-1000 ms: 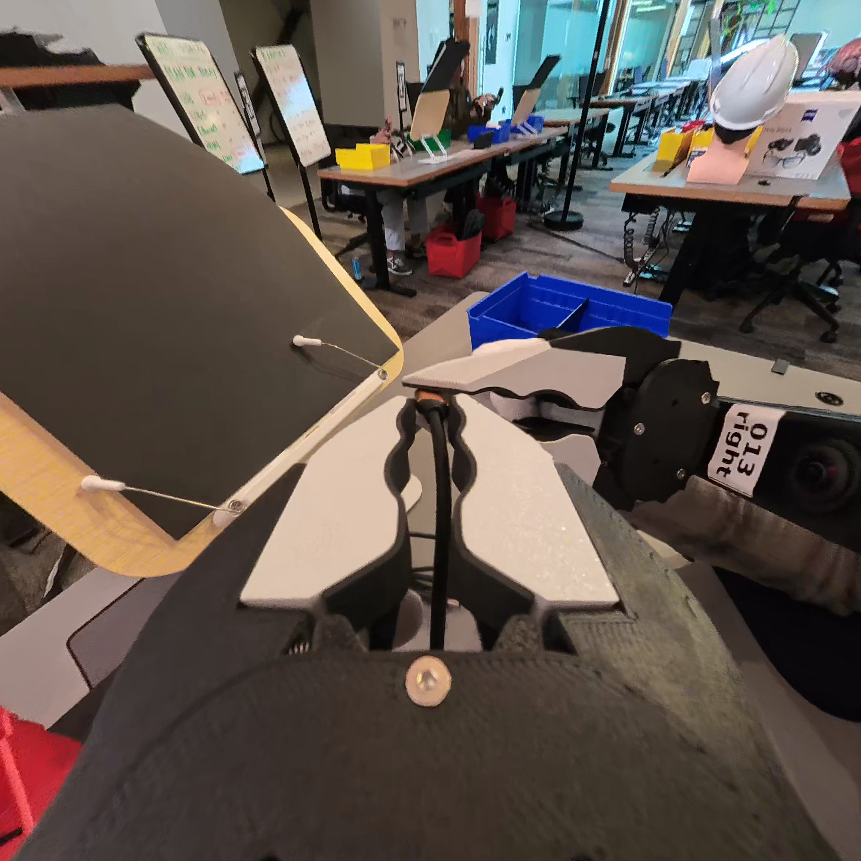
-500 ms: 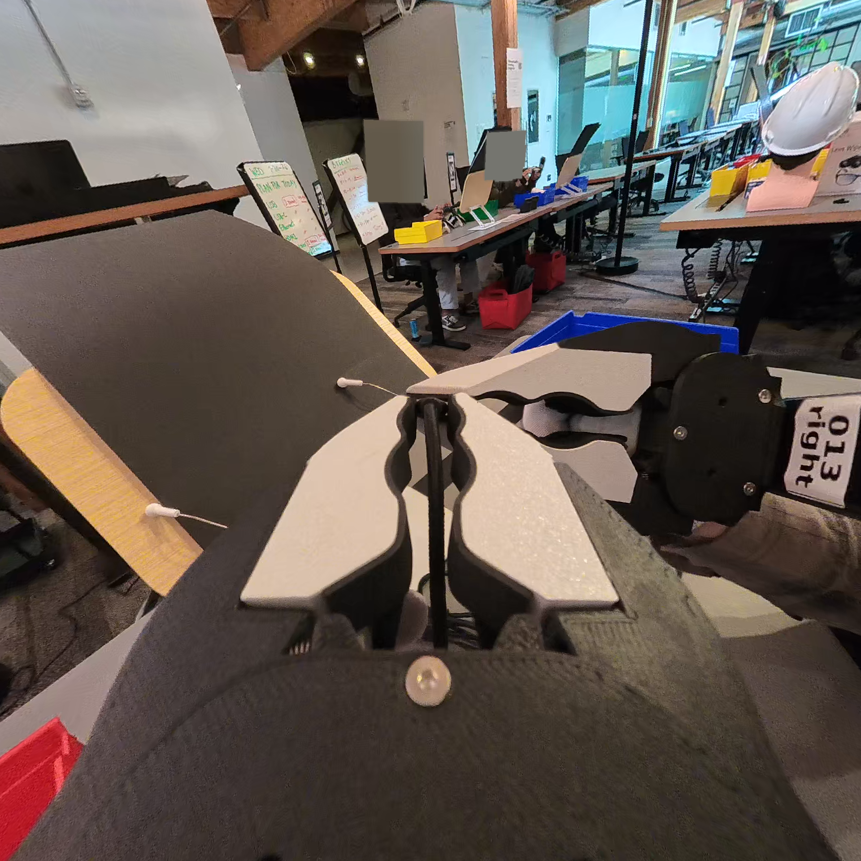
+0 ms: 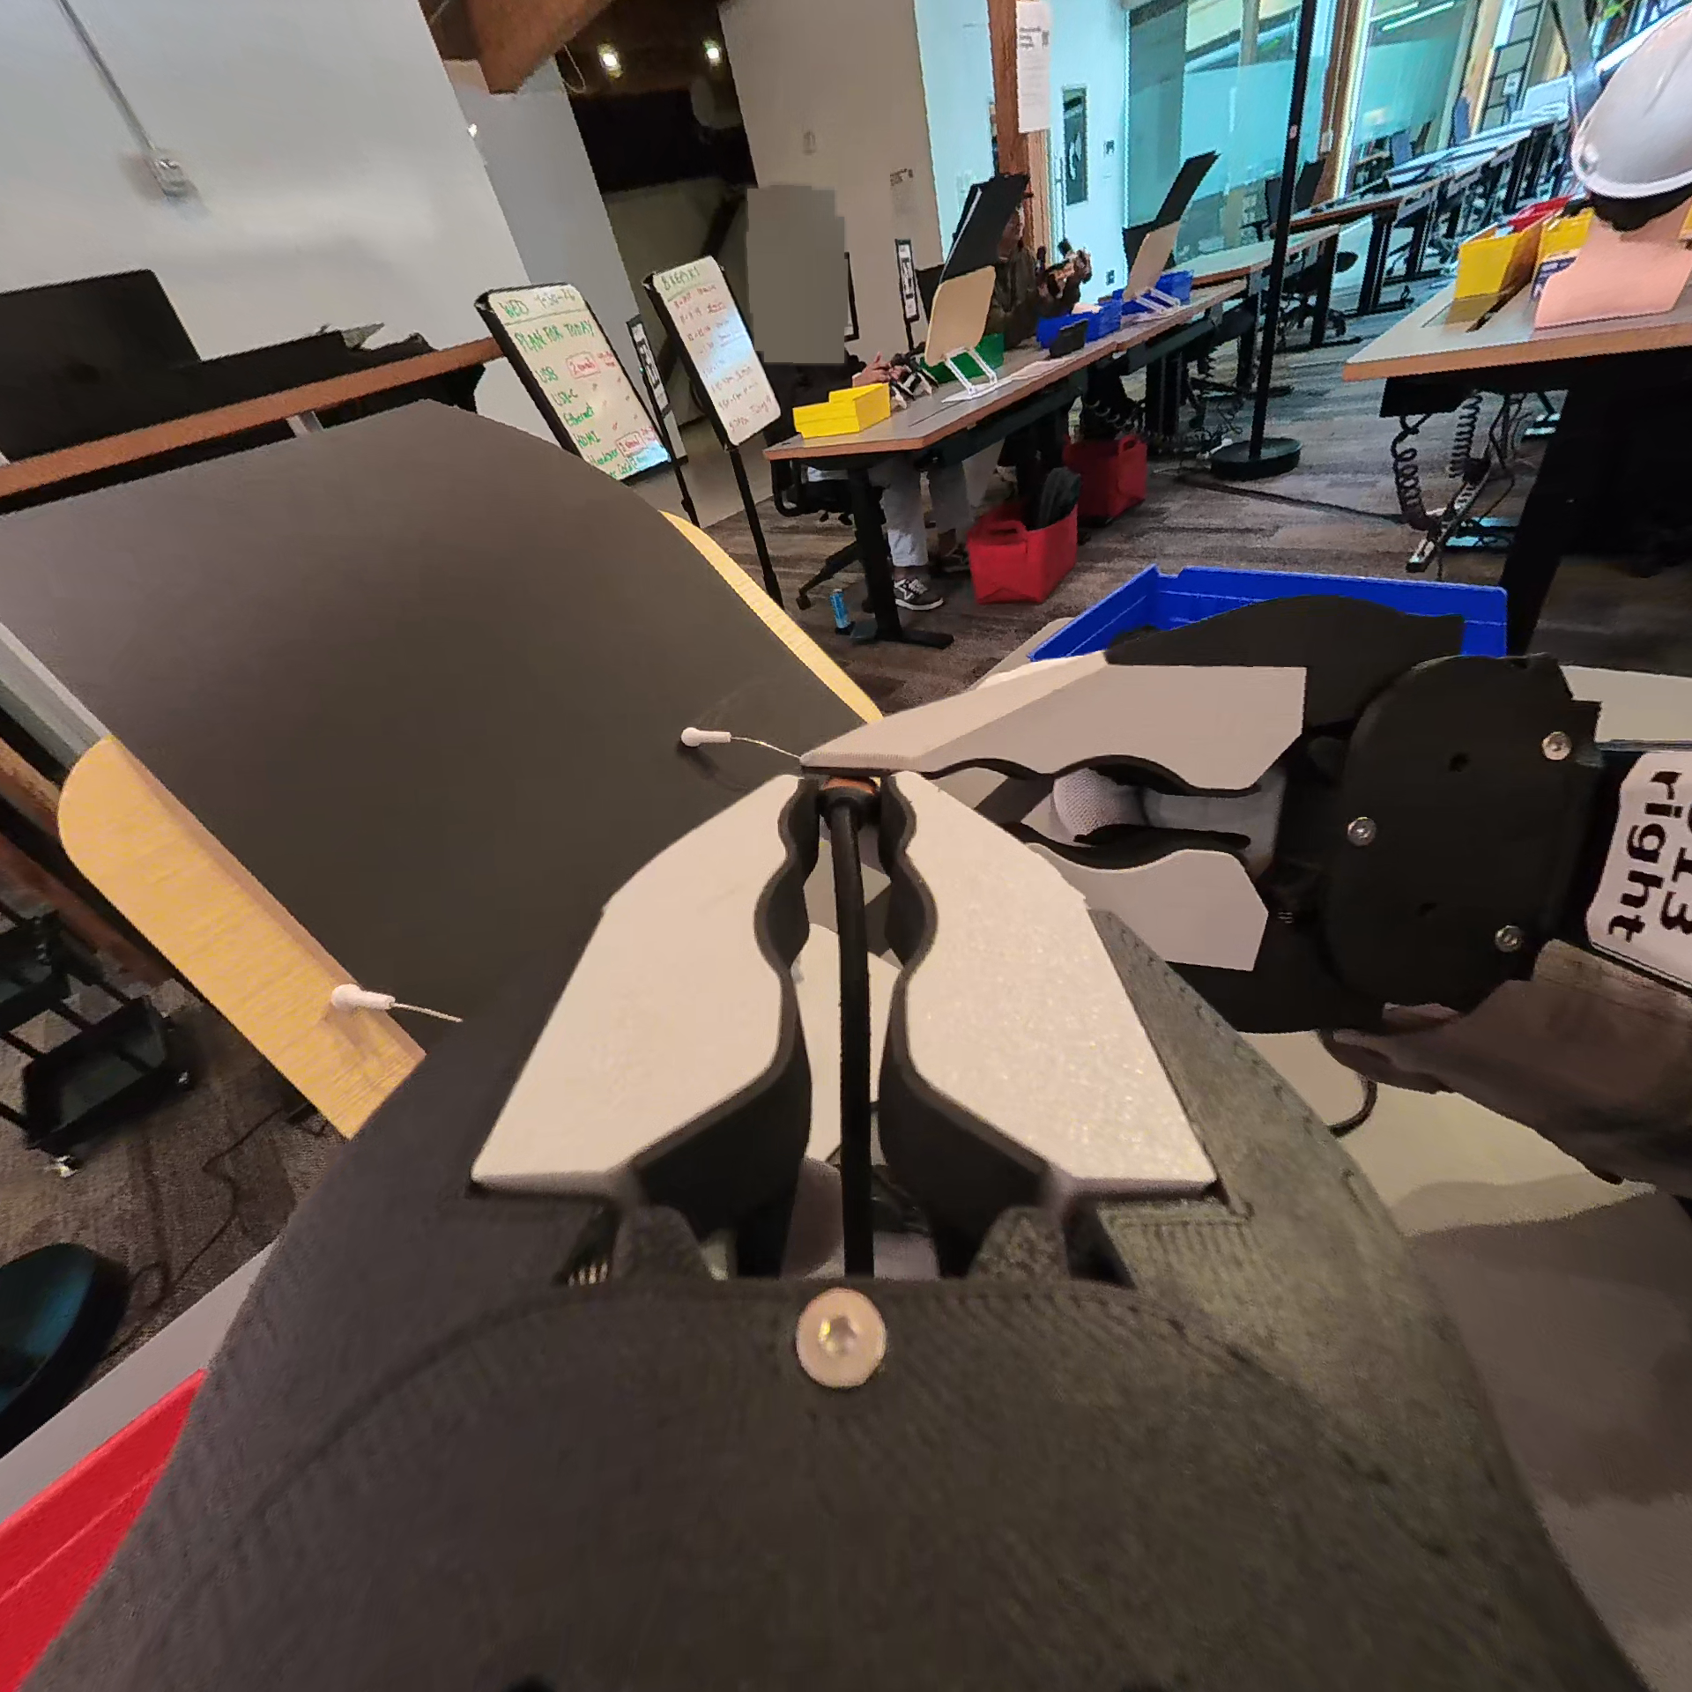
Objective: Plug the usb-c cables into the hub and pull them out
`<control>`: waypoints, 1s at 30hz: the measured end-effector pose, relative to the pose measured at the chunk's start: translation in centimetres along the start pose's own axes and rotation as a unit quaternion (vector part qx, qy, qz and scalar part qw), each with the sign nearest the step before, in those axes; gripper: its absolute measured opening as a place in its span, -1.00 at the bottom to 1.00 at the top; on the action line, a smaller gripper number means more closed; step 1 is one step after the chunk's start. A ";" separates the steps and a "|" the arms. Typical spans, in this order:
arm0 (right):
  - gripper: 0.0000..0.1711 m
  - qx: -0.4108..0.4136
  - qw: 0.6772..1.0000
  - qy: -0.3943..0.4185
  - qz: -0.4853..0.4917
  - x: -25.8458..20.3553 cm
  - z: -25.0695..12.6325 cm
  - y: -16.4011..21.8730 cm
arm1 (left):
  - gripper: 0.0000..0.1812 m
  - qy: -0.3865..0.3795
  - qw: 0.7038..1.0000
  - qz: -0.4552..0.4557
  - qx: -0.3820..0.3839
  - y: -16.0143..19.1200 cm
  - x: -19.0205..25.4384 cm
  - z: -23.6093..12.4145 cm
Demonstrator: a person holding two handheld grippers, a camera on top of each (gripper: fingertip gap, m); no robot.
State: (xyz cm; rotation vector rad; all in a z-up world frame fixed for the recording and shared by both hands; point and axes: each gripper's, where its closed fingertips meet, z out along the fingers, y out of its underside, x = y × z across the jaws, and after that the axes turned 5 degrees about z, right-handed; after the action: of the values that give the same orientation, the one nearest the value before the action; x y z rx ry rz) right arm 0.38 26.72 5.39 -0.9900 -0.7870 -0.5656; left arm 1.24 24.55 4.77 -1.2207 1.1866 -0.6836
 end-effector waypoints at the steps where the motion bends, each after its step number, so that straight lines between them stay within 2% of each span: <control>1: -0.97 0.002 1.000 0.001 -0.001 0.0 0.0 0.0 | -0.86 0.003 1.000 -0.002 0.002 0.0 0.0 0.0; 7: -0.97 -0.003 1.000 -0.009 -0.013 -0.2 0.0 0.1 | -0.86 -0.006 1.000 0.001 0.008 0.0 0.0 0.0; 19: -0.97 -0.005 0.999 -0.030 -0.039 -0.7 -0.1 0.2 | -0.85 -0.029 0.997 0.074 -0.015 0.5 0.1 0.0; 30: -0.97 -0.008 0.999 -0.024 -0.036 -0.5 0.0 0.3 | -0.85 -0.023 0.998 0.057 -0.017 0.5 0.1 0.2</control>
State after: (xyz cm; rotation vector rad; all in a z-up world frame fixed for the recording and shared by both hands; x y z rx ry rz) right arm 0.31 26.91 4.81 -0.9958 -0.8649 -0.6117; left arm 1.32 24.67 4.30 -1.1813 1.2246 -0.5500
